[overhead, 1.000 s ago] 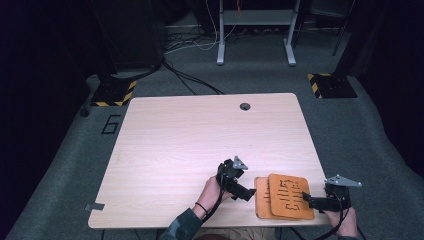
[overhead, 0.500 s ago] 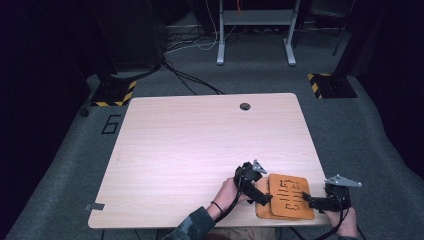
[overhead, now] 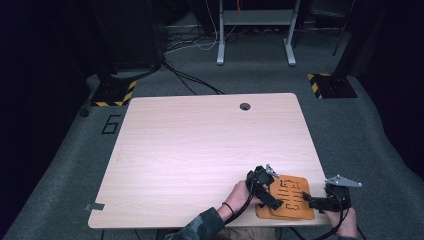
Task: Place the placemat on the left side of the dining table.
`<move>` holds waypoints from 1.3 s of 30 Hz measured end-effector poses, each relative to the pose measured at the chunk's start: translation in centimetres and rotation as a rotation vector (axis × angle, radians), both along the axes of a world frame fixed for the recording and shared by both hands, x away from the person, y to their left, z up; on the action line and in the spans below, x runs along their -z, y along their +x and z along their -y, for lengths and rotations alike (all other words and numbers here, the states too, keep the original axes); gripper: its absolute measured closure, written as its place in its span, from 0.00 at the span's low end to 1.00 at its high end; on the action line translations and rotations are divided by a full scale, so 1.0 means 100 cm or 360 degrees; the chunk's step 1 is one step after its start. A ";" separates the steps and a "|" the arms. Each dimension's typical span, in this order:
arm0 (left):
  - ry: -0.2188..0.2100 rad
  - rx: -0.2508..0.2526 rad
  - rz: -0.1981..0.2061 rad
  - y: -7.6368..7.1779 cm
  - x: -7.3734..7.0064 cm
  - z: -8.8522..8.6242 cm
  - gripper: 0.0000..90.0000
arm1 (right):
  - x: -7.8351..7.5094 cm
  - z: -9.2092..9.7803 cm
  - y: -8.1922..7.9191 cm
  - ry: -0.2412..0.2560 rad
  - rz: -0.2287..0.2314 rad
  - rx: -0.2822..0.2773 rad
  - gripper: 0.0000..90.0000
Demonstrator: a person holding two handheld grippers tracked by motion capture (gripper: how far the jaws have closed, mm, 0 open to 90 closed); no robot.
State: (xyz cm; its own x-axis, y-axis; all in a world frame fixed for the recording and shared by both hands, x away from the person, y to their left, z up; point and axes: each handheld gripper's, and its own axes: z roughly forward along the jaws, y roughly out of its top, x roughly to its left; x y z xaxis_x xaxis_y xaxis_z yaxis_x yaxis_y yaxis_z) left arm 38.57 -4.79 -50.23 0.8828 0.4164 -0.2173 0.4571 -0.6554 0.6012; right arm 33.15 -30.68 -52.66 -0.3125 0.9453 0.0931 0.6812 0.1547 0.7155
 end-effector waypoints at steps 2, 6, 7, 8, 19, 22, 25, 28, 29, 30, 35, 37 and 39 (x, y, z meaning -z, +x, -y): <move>-0.0017 -0.0007 -0.0024 -0.001 0.001 0.002 0.01 | 0.000 0.000 0.000 0.0000 0.0000 0.0001 0.00; -0.0031 -0.0014 -0.0034 -0.001 0.000 0.004 0.02 | 0.000 0.000 0.000 0.0000 0.0001 0.0001 0.00; -0.0035 -0.0007 -0.0036 0.000 0.000 0.005 0.02 | 0.000 0.000 0.000 0.0001 0.0001 0.0001 0.00; -0.0030 -0.0005 -0.0037 0.000 0.000 0.006 0.02 | 0.000 0.000 0.000 0.0000 0.0002 0.0002 0.00; -0.0045 -0.0051 -0.0072 0.002 -0.001 0.008 0.05 | 0.000 0.000 0.000 -0.0001 0.0003 0.0010 0.00; -0.0033 -0.0060 -0.0075 0.001 -0.001 0.009 0.07 | 0.000 0.000 0.000 -0.0001 0.0003 0.0010 0.00; -0.0028 -0.0062 -0.0078 0.001 -0.002 0.010 0.07 | 0.000 0.001 0.000 -0.0002 0.0004 0.0010 0.00; -0.0038 -0.0066 -0.0092 0.002 -0.003 0.009 0.09 | 0.000 0.001 0.000 -0.0007 0.0006 0.0014 0.00; -0.0036 -0.0065 -0.0098 0.002 -0.003 0.009 0.09 | 0.000 0.001 -0.001 -0.0007 0.0006 0.0016 0.00; -0.0041 -0.0071 -0.0095 0.003 -0.003 0.008 0.10 | 0.000 0.001 -0.001 -0.0005 0.0007 0.0017 0.00; -0.0067 -0.0067 -0.0078 0.003 -0.011 0.008 0.12 | 0.000 0.003 -0.001 0.0019 0.0014 0.0025 0.00; -0.0074 -0.0067 -0.0069 0.002 -0.016 0.008 0.13 | 0.000 0.004 -0.001 0.0042 0.0013 0.0040 0.00; -0.0079 -0.0063 -0.0060 0.002 -0.020 0.009 0.14 | 0.000 0.006 -0.001 0.0052 0.0017 0.0042 0.00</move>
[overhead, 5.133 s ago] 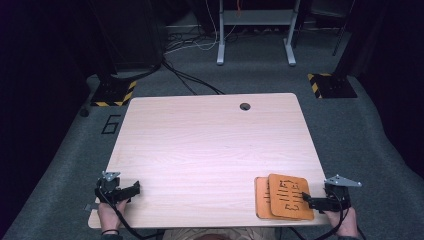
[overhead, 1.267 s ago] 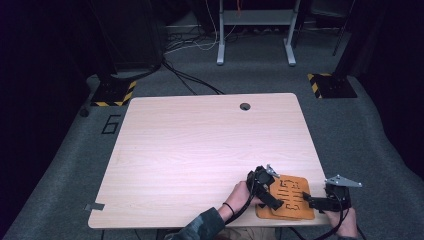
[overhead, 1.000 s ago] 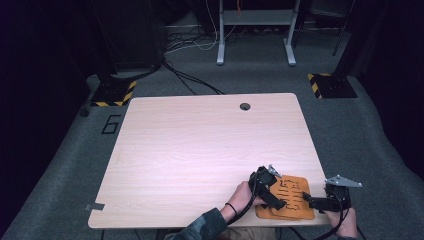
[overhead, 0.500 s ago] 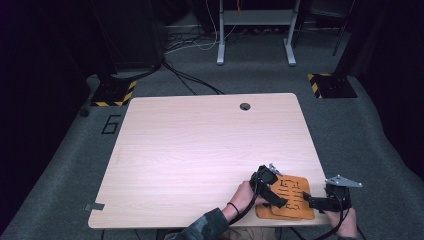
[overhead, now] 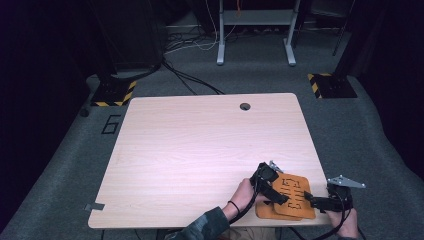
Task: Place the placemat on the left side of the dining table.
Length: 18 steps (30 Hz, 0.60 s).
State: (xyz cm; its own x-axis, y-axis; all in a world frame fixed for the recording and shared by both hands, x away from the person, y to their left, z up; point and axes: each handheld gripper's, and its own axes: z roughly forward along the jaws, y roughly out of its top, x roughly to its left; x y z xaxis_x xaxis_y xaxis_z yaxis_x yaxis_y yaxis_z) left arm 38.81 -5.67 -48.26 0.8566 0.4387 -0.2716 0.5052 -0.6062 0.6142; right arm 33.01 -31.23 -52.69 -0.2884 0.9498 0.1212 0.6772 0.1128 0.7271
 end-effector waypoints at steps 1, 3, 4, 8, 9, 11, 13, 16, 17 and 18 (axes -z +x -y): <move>-0.0011 0.0002 -0.0004 0.000 -0.001 0.000 0.14 | 0.000 0.000 0.000 0.0007 0.0001 0.0003 0.00; -0.0016 0.0001 -0.0002 0.000 -0.004 0.001 0.15 | 0.000 0.001 0.000 0.0019 0.0004 0.0011 0.00; -0.0025 0.0001 -0.0002 0.001 -0.006 0.001 0.15 | 0.000 0.002 0.000 0.0023 0.0003 0.0012 0.00; -0.0061 -0.0004 -0.0009 0.002 -0.012 0.002 0.18 | 0.000 0.003 -0.001 0.0049 0.0002 0.0025 0.00; -0.0059 -0.0009 -0.0001 0.002 -0.014 0.002 0.19 | 0.000 0.004 -0.001 0.0059 0.0001 0.0029 0.00; -0.0082 -0.0003 -0.0008 0.002 -0.017 0.003 0.21 | -0.001 0.004 -0.001 0.0074 -0.0005 0.0041 0.00; -0.0088 0.0012 -0.0015 0.003 -0.019 0.004 0.23 | -0.001 0.005 0.000 0.0083 -0.0004 0.0042 0.00; -0.0101 -0.0003 -0.0015 0.003 -0.023 0.005 0.26 | -0.001 0.006 0.000 0.0092 -0.0005 0.0051 0.00; -0.0104 0.0003 -0.0014 0.004 -0.023 0.005 0.27 | -0.001 0.006 0.000 0.0094 -0.0004 0.0051 0.00; -0.0107 -0.0003 -0.0018 0.004 -0.024 0.005 0.27 | -0.001 0.006 0.000 0.0097 -0.0004 0.0055 0.00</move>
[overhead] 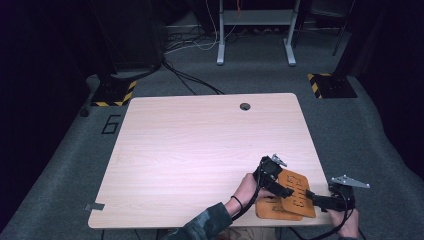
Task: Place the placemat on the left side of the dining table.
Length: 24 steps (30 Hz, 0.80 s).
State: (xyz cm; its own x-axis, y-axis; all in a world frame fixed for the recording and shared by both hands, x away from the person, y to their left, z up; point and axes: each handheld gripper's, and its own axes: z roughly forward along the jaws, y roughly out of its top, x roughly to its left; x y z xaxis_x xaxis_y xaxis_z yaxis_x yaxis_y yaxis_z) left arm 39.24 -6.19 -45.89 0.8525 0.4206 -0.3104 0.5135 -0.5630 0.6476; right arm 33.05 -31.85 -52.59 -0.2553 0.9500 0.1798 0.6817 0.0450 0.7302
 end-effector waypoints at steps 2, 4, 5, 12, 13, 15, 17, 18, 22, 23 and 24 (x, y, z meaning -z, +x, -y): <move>0.0009 -0.0003 0.0012 0.001 -0.002 0.001 0.30 | 0.000 0.000 0.000 0.0004 -0.0001 0.0006 0.00; 0.0014 -0.0006 0.0012 0.001 -0.003 0.001 0.31 | 0.000 0.000 0.000 0.0007 -0.0001 0.0012 0.00; 0.0006 -0.0011 0.0013 0.001 -0.004 0.002 0.32 | 0.000 0.000 0.000 0.0008 -0.0001 0.0016 0.00; 0.0002 0.0039 0.0018 -0.001 -0.010 0.008 0.41 | -0.001 -0.001 -0.001 0.0003 0.0025 0.0031 0.00; 0.0027 0.0032 0.0049 -0.002 -0.010 0.009 0.41 | -0.001 -0.001 0.000 -0.0001 0.0024 0.0029 0.00; 0.0014 0.0020 0.0036 -0.001 -0.011 0.009 0.41 | -0.001 -0.002 0.000 0.0002 0.0018 0.0032 0.00; 0.0021 0.0027 0.0036 0.000 -0.012 0.009 0.44 | -0.001 -0.002 0.000 0.0006 0.0019 0.0033 0.00; 0.0023 0.0024 0.0041 0.000 -0.012 0.010 0.44 | -0.001 -0.002 0.000 0.0007 0.0021 0.0032 0.00; 0.0010 0.0051 0.0029 -0.001 -0.018 0.013 0.49 | -0.001 -0.002 0.001 0.0006 0.0026 0.0022 0.00; 0.0001 0.0067 0.0007 -0.002 -0.018 0.015 0.52 | -0.001 -0.003 0.002 -0.0039 -0.0001 0.0024 0.01; 0.0011 0.0080 0.0025 -0.003 -0.019 0.017 0.53 | 0.000 -0.011 0.004 -0.0212 -0.0028 0.0015 0.00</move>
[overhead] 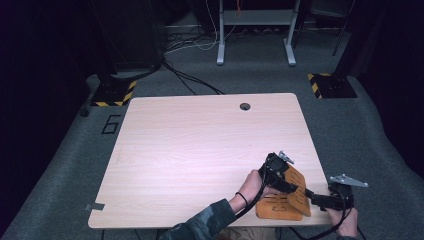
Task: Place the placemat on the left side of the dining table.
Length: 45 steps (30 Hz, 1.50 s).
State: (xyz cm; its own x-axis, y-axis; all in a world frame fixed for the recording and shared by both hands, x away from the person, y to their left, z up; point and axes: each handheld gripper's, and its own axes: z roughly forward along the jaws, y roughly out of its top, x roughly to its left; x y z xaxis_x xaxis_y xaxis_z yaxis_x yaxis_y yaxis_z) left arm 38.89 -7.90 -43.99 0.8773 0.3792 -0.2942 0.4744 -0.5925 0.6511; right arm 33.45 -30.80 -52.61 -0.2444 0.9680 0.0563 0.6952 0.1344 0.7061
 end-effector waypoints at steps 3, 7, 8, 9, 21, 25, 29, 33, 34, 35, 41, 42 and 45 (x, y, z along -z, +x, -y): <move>0.0029 -0.0004 0.0035 -0.003 -0.002 0.005 0.53 | 0.000 -0.014 0.005 -0.0096 -0.0019 -0.0054 0.00; 0.0041 -0.0013 0.0027 0.000 -0.001 0.005 0.58 | 0.001 -0.014 0.005 -0.0081 -0.0017 -0.0045 0.00; 0.0047 -0.0019 0.0027 0.000 -0.001 0.005 0.59 | 0.000 -0.014 0.005 -0.0077 -0.0019 -0.0039 0.00; 0.0057 -0.0012 0.0029 0.002 0.000 0.005 0.60 | 0.001 -0.014 0.005 -0.0077 -0.0018 -0.0040 0.00; 0.0072 -0.0051 -0.0061 0.014 0.004 0.006 0.75 | 0.002 -0.009 0.003 -0.0076 0.0004 0.0009 0.00; 0.0059 -0.0055 -0.0089 0.017 0.004 0.005 0.76 | 0.002 -0.008 0.002 -0.0072 0.0008 0.0013 0.00; 0.0051 -0.0077 -0.0122 0.018 0.004 0.006 0.78 | 0.002 -0.007 0.002 -0.0061 0.0010 0.0033 0.00; 0.0022 -0.0089 -0.0156 0.021 0.005 0.004 0.79 | 0.002 -0.005 0.001 -0.0035 0.0021 0.0042 0.00; 0.0010 -0.0109 -0.0154 0.022 0.006 0.003 0.80 | 0.002 -0.005 0.001 -0.0028 0.0023 0.0047 0.00; 0.0001 -0.0120 -0.0165 0.022 0.007 0.003 0.80 | 0.002 -0.004 0.001 -0.0017 0.0025 0.0047 0.00; -0.0061 -0.0166 -0.0217 0.025 0.008 -0.002 0.83 | 0.001 -0.001 0.000 0.0059 0.0037 0.0034 0.01; -0.0070 -0.0172 -0.0221 0.025 0.008 -0.002 0.84 | 0.001 0.000 -0.001 0.0067 0.0040 0.0039 0.02; -0.0112 -0.0191 -0.0249 0.027 0.008 -0.005 0.86 | 0.001 0.002 -0.002 0.0100 0.0060 0.0038 0.03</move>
